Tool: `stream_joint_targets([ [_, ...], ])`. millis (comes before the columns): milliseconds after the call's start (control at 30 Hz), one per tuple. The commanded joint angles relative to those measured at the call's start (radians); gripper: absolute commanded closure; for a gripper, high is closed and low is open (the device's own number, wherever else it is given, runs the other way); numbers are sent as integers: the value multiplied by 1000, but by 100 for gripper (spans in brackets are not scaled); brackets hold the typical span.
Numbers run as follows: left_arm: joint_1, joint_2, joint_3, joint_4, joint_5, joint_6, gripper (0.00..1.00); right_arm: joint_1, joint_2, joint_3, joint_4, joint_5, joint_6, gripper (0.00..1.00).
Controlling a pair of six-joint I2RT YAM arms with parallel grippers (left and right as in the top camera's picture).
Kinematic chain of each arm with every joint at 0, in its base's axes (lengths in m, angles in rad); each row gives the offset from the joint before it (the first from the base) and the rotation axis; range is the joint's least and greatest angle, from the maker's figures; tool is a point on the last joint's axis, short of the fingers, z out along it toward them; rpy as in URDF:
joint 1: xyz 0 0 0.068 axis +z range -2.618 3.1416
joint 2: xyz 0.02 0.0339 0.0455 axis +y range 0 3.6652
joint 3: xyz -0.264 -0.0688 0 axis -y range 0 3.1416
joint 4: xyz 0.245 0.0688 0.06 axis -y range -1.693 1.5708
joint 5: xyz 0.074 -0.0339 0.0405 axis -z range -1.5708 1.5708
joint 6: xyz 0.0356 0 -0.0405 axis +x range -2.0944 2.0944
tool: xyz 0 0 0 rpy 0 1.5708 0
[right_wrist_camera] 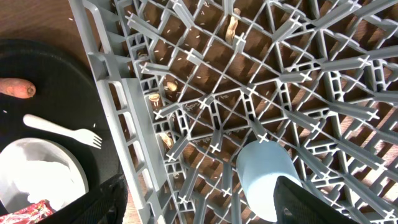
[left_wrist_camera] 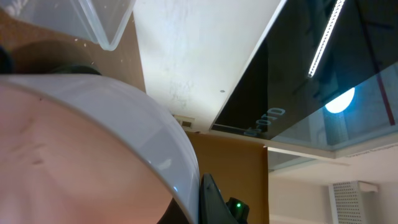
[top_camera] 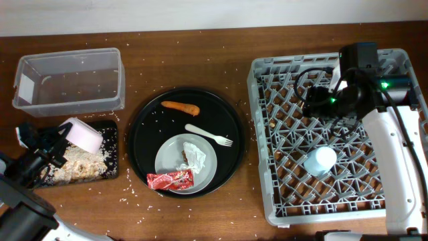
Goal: Sort waste into correct bins and load items into the dishwasher rack
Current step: 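Tip the white bowl to dump scraps onto the flat black tray, then carry the empty bowl back and set it on the round tray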
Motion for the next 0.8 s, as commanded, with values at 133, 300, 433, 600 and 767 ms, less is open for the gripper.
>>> stream_joint_targets([
  [133, 4, 3, -3, -91, -41, 269, 100, -4, -14, 6, -3, 12, -10, 26],
  [300, -43, -29, 53, -163, -61, 362, 100, -4, -14, 6, -4, 12, -10, 26],
  [433, -124, -96, 229, -163, -175, 363, 100, -3, -14, 6, -4, 12, -10, 26],
  [600, -254, -142, 494, -34, -669, 55, 100, -3, -14, 6, -8, 12, -10, 26],
  [767, -254, -148, 492, 89, -924, -379, 100, -3, -14, 6, -8, 12, -10, 26],
])
